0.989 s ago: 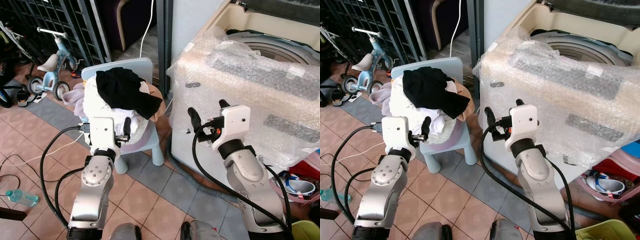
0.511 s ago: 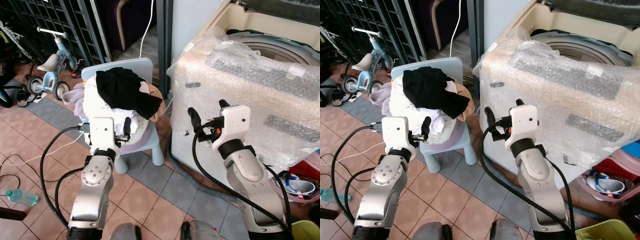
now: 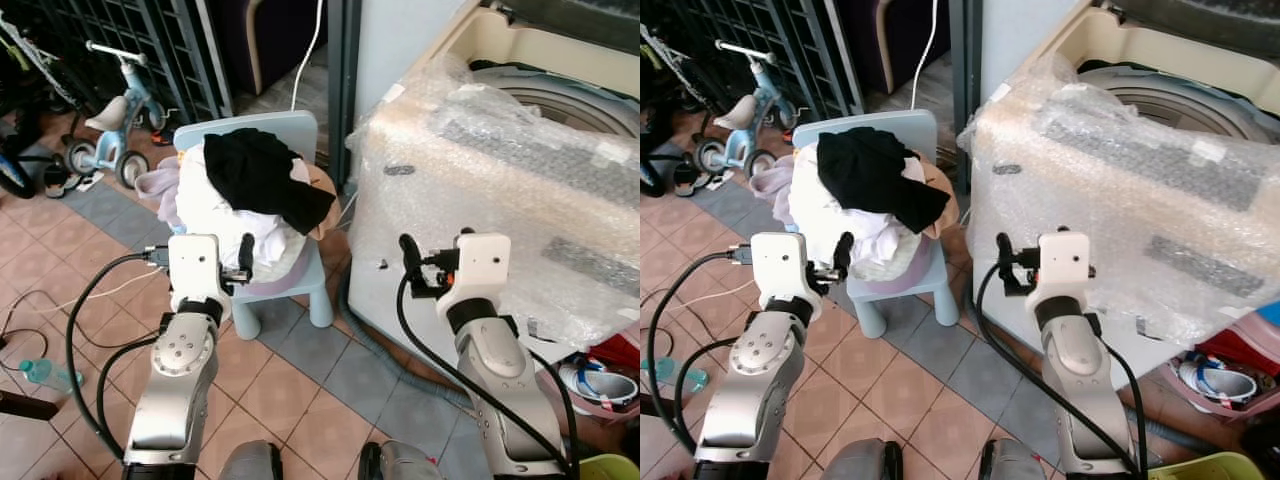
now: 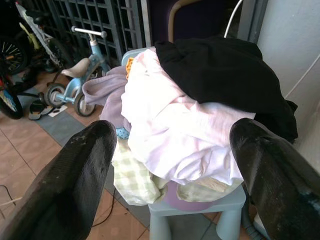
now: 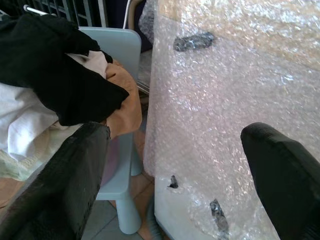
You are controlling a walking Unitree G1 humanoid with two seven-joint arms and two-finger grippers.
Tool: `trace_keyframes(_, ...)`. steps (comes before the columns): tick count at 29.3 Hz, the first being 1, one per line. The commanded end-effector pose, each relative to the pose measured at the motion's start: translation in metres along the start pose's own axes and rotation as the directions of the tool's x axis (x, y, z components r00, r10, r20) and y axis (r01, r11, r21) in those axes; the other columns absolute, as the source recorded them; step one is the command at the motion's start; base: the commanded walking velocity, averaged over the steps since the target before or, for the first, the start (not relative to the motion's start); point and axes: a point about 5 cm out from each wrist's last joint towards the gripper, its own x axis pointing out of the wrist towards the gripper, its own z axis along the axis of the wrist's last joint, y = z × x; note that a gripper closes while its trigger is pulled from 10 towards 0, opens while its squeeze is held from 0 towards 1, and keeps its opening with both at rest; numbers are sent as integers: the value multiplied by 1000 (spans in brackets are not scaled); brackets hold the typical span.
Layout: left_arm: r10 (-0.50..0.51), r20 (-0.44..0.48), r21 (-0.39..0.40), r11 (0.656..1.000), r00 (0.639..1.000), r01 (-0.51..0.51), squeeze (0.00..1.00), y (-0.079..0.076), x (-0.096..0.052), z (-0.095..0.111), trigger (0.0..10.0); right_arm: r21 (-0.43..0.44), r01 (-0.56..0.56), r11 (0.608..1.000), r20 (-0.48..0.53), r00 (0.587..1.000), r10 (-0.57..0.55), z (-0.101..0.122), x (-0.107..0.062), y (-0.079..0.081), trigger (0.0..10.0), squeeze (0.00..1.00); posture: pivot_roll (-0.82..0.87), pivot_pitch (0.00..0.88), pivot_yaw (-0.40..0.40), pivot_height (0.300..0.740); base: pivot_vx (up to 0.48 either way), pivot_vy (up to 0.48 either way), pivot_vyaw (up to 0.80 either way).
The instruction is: Clothes washing
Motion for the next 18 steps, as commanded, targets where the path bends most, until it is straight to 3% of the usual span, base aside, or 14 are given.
trace_keyframes(1,10,10,-5,1000,1000,-10,0,3,1,4,10000,4,-19,1000,44,999,19,10,4,5,10000,0,6,153,55,740,0,480,800)
trace_keyframes(12,40,20,16,999,999,-40,0,4,1,3,10000,40,20,999,46,999,-22,10,13,-1,10000,0,0,154,55,740,0,480,0)
trace_keyframes(18,20,44,30,999,999,-21,0,3,0,6,10000,44,58,997,60,996,-61,11,11,-7,10000,0,-2,151,56,740,0,0,0)
